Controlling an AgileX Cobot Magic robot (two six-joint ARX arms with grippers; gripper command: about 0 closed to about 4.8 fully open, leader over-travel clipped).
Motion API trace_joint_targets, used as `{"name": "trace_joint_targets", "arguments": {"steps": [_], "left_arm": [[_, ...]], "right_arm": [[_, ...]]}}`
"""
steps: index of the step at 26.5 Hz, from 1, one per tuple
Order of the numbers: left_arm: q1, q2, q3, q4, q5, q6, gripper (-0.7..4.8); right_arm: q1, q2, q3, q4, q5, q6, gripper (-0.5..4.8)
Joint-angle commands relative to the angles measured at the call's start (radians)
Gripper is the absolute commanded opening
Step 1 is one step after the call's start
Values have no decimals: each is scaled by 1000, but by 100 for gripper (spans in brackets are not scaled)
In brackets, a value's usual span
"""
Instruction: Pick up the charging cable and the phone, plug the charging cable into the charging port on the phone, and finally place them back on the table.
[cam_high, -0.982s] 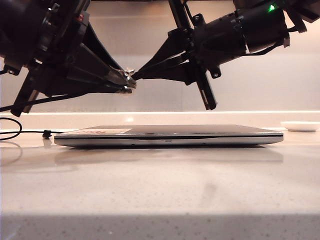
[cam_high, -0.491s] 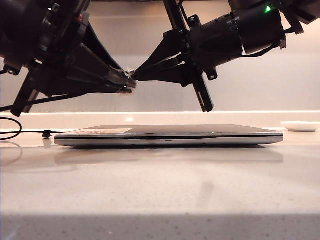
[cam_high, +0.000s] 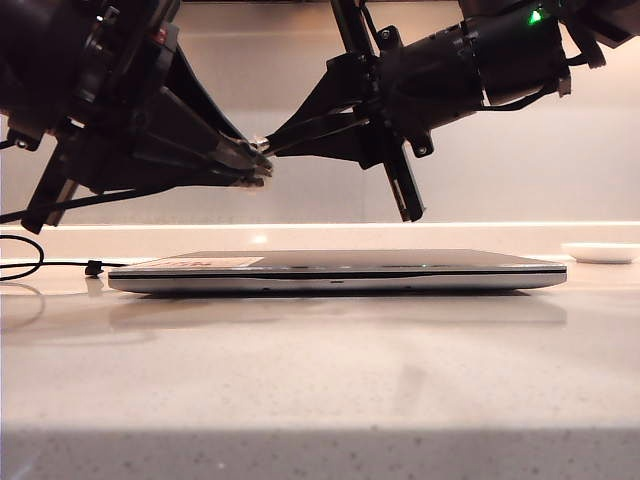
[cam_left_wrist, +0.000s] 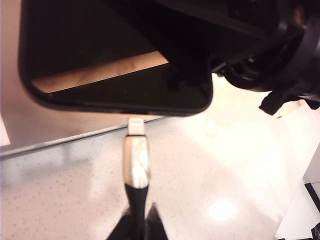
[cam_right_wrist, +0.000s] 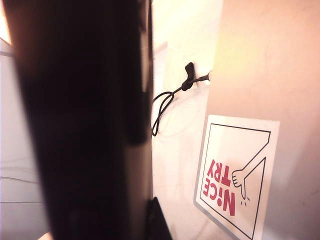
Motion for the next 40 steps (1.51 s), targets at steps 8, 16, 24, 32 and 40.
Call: {"name": "trace_joint_targets", "arguments": {"steps": [8,16,24,32,40], "left_arm": [[-2,-1,0,13,3,8,-6],[-2,-1,0,13,3,8,-6],[-2,-1,0,13,4,8,-6],[-2,-1,0,13,4,26,168],[0,-20,34,11,3,121,323]], "right_arm": [[2,-8,8,47,-36,-48,-6],[17,-8,8,47,-33,-114,-6],[53,-8,8,39,-30,-154,-6],[37,-11,9,40,-27,-166,-6],[-102,-54,16,-33,-35,-195,-6]]}}
